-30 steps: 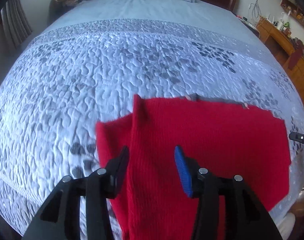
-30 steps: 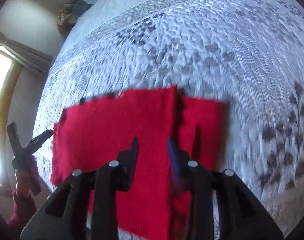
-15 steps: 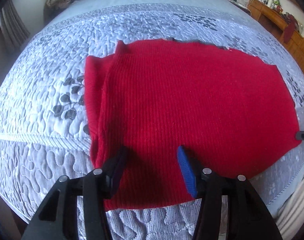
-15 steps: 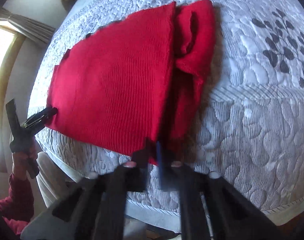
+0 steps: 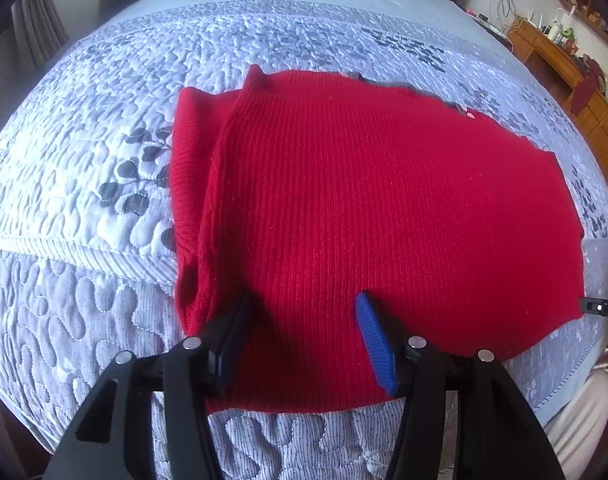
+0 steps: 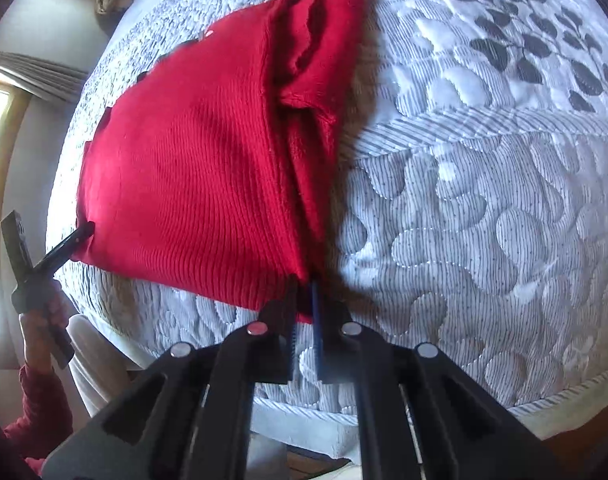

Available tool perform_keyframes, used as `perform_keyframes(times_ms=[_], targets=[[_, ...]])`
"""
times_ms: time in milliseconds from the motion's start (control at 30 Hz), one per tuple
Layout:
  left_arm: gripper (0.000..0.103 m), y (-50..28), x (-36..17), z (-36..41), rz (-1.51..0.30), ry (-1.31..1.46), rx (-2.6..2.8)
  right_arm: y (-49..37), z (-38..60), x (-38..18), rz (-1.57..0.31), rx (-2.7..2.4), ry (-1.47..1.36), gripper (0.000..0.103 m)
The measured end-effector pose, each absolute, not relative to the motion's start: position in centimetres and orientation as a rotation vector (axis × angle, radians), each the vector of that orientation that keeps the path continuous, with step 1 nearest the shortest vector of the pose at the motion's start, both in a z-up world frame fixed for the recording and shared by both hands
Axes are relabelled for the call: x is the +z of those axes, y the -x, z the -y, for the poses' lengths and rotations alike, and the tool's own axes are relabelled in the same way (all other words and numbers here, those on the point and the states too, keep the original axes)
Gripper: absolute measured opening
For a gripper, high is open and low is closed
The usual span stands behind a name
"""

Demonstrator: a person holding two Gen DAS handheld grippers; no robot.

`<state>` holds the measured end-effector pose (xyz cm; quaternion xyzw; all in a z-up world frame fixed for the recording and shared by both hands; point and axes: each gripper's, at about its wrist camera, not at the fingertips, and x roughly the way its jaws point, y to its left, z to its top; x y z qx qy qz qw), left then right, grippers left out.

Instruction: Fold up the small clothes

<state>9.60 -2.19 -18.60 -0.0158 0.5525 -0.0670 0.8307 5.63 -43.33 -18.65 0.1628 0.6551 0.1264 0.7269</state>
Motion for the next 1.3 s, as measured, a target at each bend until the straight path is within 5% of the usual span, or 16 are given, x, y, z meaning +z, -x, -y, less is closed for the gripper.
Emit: perform_keyframes(times_ms=[167,467,733,1300], targets=[[0.061,-9.0,-16.9,2.6,-1.165,0.094,-0.136,-5.5,43.2,-16.5,-1.396,0.24,-0.35,0.036],[0.065,-9.0,-15.4,5.3,-1.145,0.028,-0.172,-7.3,40.0,-13.8,-1.316,0.23,-0.25,0.035],[0.066,-10.0,-17.5,5.3,-1.17,0.0,-0.173,-8.8,37.3,-17.5,-1.392,0.217,-0.192,0.03],[0.07,-9.9,-18.1,4.7,-1.141,0.067,-0.176,-8.8,37.3,-18.6,-1.364,0.191,-0.226,0.036]])
